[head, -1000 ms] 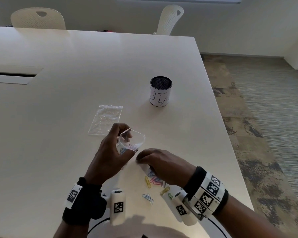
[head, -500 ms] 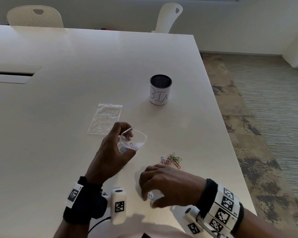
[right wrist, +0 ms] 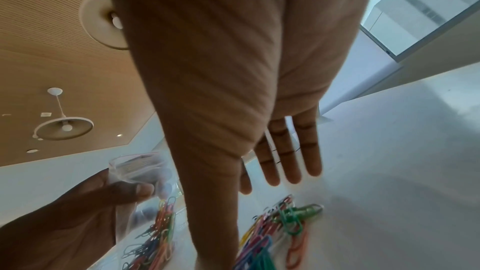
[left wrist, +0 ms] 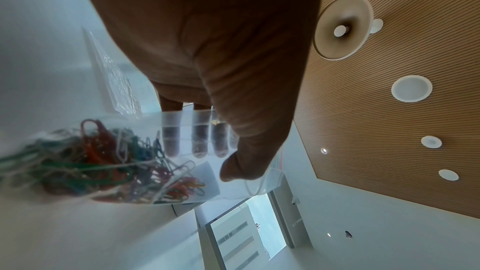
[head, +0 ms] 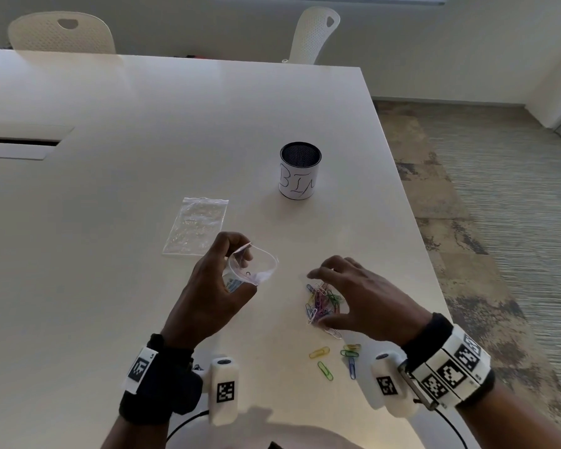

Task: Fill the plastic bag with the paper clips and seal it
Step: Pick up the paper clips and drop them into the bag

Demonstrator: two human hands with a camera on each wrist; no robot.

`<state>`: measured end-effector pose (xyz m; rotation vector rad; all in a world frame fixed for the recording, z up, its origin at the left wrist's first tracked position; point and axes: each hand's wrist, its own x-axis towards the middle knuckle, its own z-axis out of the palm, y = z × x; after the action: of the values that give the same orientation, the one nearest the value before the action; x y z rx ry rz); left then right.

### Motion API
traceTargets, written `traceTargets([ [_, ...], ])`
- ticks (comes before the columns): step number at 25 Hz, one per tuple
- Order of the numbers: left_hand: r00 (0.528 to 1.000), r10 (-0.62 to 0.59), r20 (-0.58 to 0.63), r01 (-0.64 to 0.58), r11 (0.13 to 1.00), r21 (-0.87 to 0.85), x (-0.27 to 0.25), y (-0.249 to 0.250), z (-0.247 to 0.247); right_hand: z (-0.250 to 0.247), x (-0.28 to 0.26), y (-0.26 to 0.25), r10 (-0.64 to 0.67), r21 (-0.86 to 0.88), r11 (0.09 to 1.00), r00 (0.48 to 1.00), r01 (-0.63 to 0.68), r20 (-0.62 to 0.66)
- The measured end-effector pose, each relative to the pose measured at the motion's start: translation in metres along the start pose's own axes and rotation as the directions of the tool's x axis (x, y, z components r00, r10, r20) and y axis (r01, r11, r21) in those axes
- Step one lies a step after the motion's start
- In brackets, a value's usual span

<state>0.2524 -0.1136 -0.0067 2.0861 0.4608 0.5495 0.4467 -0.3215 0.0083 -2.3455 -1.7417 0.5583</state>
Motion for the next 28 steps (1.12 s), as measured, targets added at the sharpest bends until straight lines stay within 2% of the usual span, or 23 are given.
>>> traceTargets([
  [3,1.0,-0.01,0.011,0.01,1.0,-0.003,0.001,0.0,0.001,0.005,-0.002,-0.004,0.046,-0.024,0.999,0.999,-0.046,0.022],
  [7,0.999,-0.027,0.023,0.027,1.0,-0.015,0.003,0.002,0.004,0.009,0.003,-0.013,0.052,0.023,0.998,0.998,-0.052,-0.024],
  [15,0.999,-0.011,0.049,0.012,1.0,-0.01,0.006,0.004,0.007,0.016,0.016,-0.02,0.059,-0.047,0.997,0.994,-0.064,-0.09],
  [22,0.998,-0.013,0.056,0.013,1.0,-0.003,0.005,0.004,0.005,0.009,0.015,-0.006,0.097,0.126,0.989,0.981,-0.076,-0.169],
  [25,0.998,-0.015,0.061,0.016,1.0,-0.005,0.005,0.003,0.005,0.005,0.013,0.001,0.172,0.252,0.961,0.96,-0.114,-0.221],
  [28,0.998,-0.018,0.064,0.018,1.0,-0.007,0.005,0.003,0.004,0.001,0.011,0.008,0.258,0.381,0.909,0.946,-0.17,-0.194],
])
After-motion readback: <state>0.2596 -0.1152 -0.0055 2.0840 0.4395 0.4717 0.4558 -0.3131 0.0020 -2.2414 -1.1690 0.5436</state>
